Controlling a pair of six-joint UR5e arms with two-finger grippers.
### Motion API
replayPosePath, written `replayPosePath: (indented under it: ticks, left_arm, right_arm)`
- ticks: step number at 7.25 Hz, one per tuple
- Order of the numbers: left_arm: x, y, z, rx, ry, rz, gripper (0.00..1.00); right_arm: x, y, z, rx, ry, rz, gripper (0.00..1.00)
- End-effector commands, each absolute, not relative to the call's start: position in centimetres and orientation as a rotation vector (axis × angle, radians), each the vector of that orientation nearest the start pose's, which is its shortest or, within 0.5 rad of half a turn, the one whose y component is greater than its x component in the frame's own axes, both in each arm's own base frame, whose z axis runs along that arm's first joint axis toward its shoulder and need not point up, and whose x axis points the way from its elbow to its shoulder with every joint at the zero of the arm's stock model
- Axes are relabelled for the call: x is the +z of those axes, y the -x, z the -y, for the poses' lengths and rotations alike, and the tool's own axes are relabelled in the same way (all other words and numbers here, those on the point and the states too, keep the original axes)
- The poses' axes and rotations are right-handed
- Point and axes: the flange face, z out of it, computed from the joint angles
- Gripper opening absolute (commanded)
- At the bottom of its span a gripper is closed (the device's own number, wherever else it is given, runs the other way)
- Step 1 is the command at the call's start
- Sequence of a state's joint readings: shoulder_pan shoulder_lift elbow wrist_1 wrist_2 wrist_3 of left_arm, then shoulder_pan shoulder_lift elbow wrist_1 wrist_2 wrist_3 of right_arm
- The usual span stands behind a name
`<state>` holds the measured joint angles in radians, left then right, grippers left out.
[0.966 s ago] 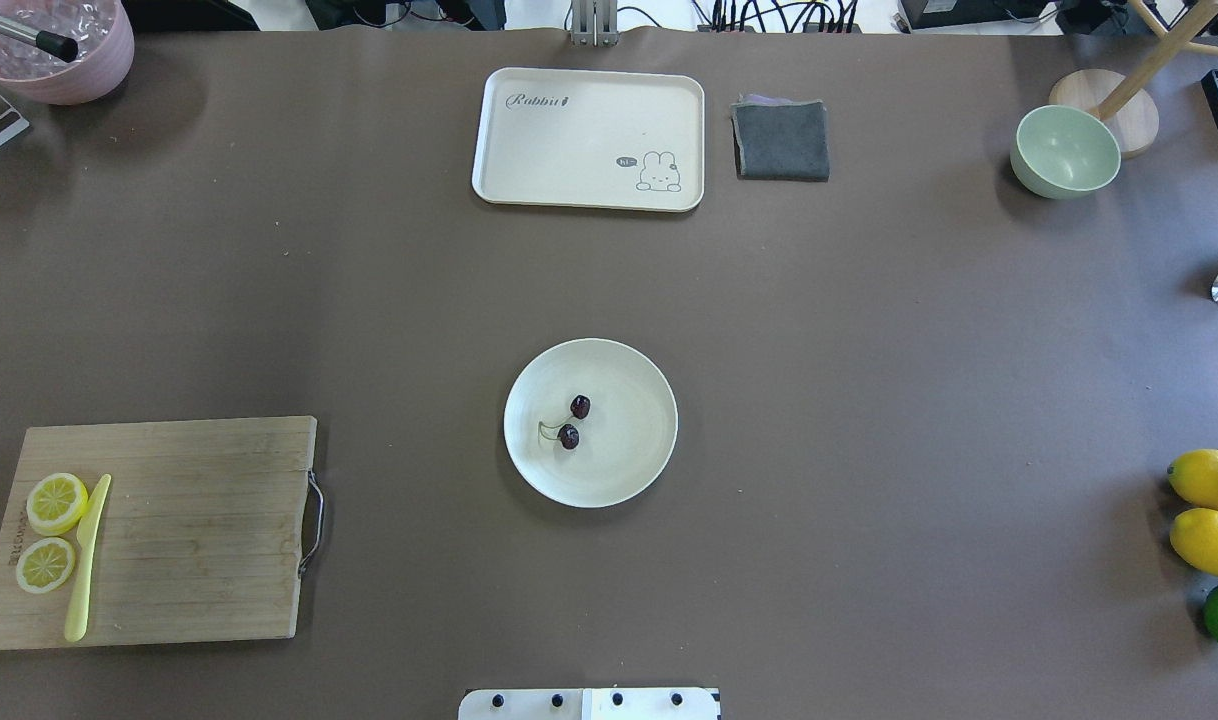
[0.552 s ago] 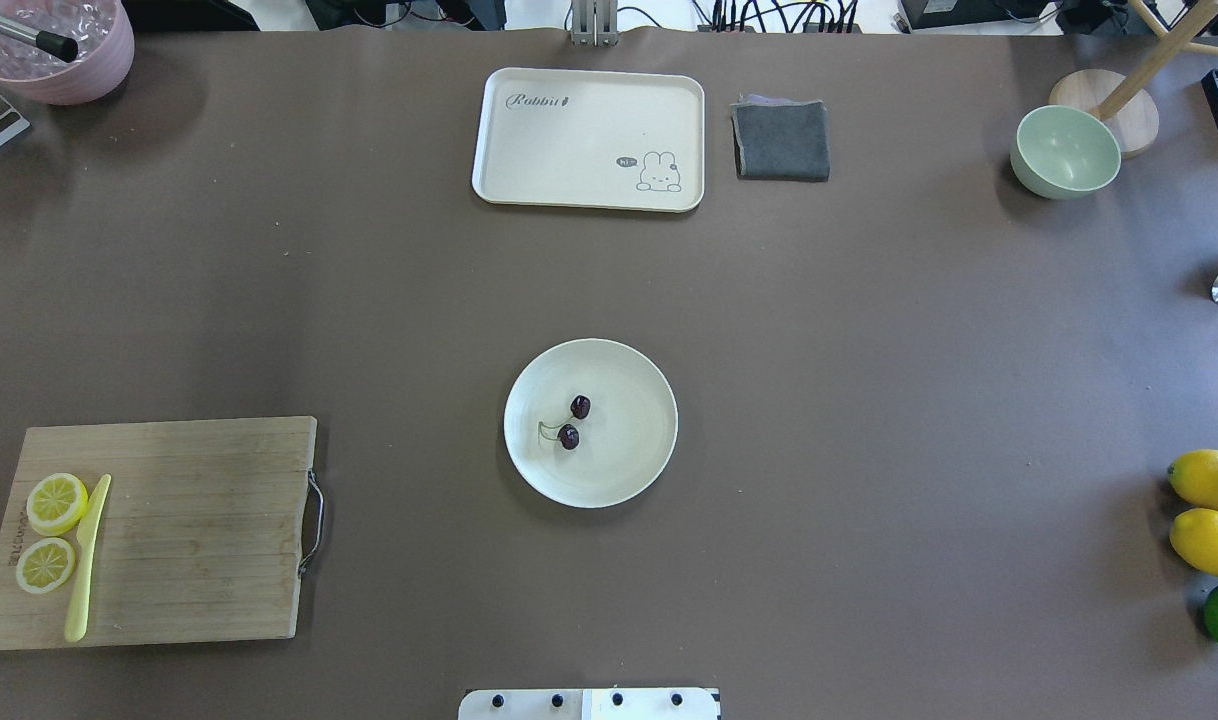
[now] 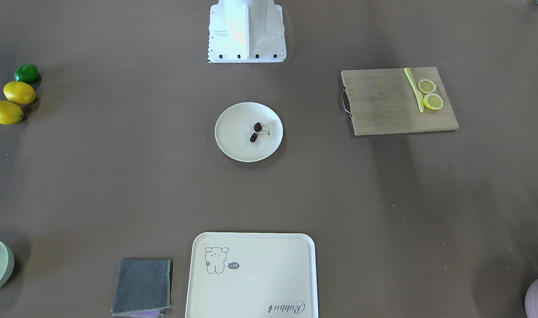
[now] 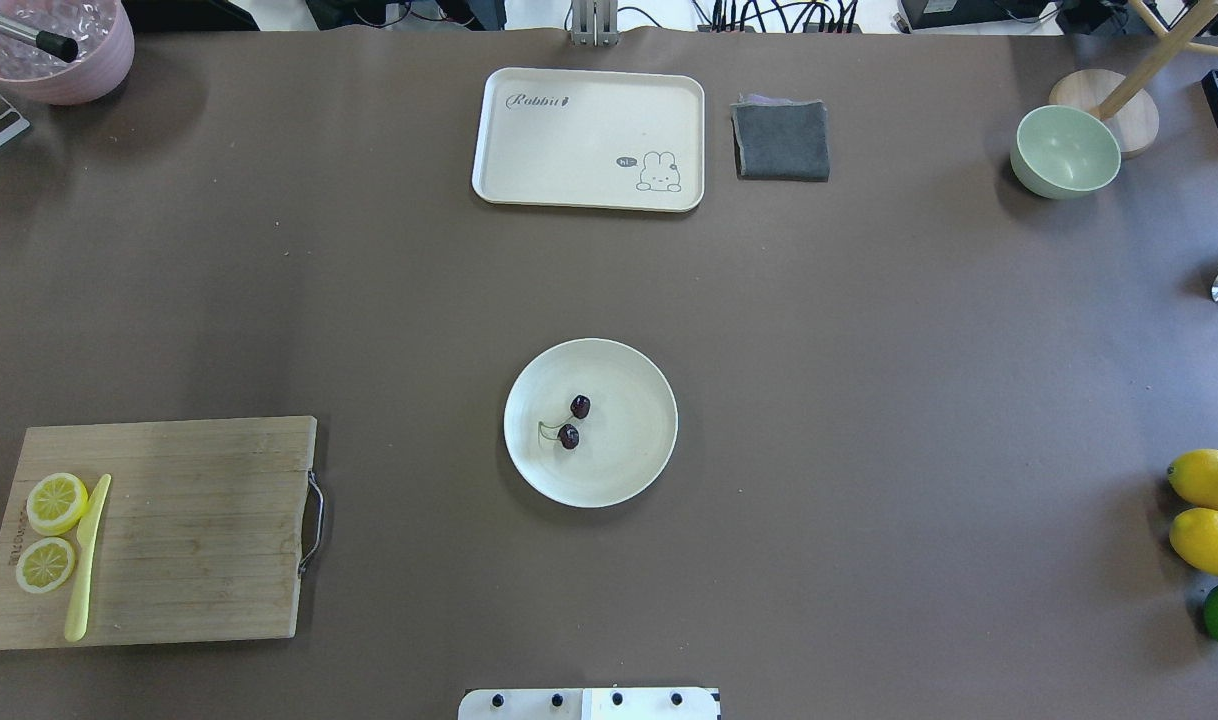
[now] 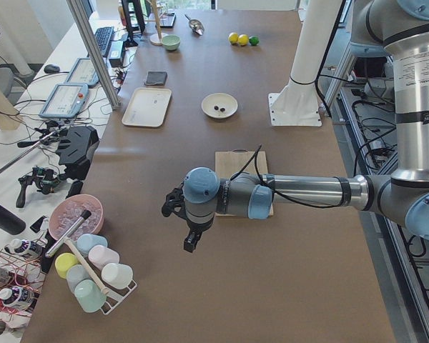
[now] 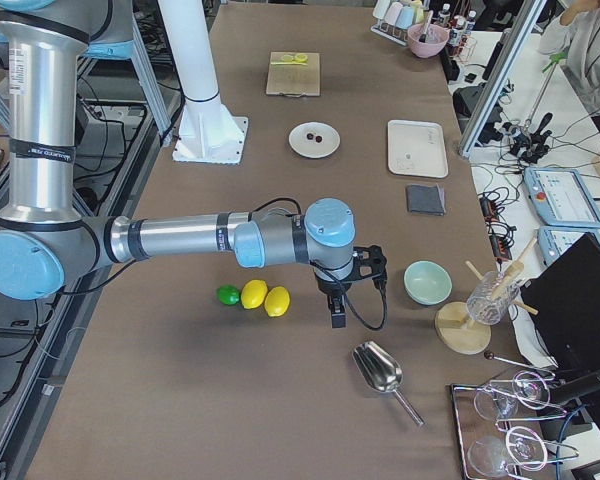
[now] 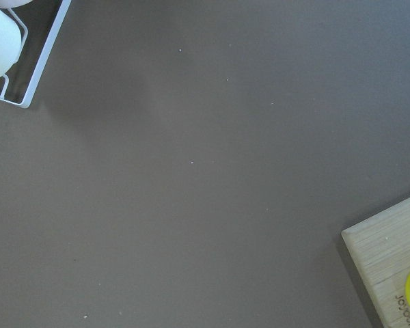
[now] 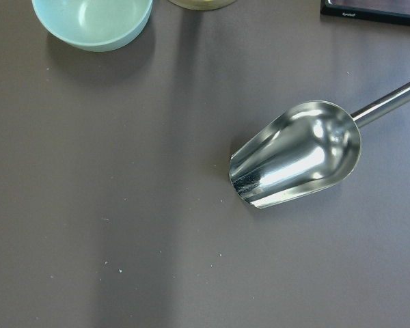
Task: Place red cherry on plate
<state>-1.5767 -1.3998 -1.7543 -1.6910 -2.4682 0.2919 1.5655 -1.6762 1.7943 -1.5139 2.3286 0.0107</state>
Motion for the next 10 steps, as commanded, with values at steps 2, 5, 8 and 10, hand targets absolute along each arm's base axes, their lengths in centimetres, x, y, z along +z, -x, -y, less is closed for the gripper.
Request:
replayPosePath:
  ticks: [2, 5, 8, 10]
  left_arm:
    - [62.7, 5.8, 42.5, 0.324, -0.254, -0.878, 0.98]
    - [63.3, 5.9, 41.9, 0.319, -0.242, -0.875, 0.98]
    - [64.0, 6.1, 41.8, 0.308, -0.227, -0.832, 0.98]
    - [64.0, 6.4, 41.8, 0.304, -0.227, -0.814, 0.98]
  right_arm:
    - [59.3, -6.2, 45.4, -0.062, -0.158, 0.76, 1.0]
    - [59.5, -6.0, 45.5, -0.063, -0.153, 0.78, 1.0]
    - [59.6, -6.0, 45.2, -0.063, -0.153, 0.78, 1.0]
    - [60.1, -6.0, 45.6, -0.06, -0.147, 0.779, 1.0]
